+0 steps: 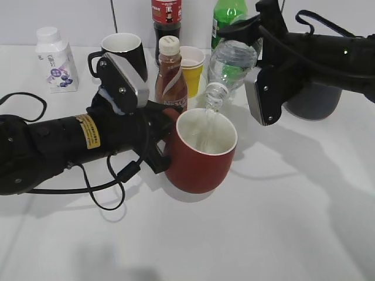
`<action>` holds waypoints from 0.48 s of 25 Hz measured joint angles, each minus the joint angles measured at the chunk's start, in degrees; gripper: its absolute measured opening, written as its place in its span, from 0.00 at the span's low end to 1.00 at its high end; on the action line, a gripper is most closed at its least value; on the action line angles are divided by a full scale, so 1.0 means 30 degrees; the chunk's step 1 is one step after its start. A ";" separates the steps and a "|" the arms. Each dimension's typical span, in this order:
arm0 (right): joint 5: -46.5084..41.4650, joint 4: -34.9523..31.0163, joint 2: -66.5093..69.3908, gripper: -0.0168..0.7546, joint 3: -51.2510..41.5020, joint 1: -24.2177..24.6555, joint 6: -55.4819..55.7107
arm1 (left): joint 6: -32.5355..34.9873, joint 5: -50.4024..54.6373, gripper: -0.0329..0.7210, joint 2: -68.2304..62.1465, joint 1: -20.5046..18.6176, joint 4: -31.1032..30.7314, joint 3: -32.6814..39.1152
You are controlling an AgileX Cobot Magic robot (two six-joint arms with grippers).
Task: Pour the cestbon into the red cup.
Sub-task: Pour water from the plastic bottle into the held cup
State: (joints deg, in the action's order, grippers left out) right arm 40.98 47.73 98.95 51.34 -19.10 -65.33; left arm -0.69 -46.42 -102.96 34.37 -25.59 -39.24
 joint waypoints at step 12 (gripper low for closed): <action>0.0147 -0.0058 0.0000 0.64 0.0000 0.0000 0.4410 | 0.0000 -0.0160 0.13 0.0000 0.0000 0.1323 0.0000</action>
State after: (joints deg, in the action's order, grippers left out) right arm 41.42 47.56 98.95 51.34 -19.10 -52.10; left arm -0.69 -46.90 -102.96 34.37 -21.62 -39.24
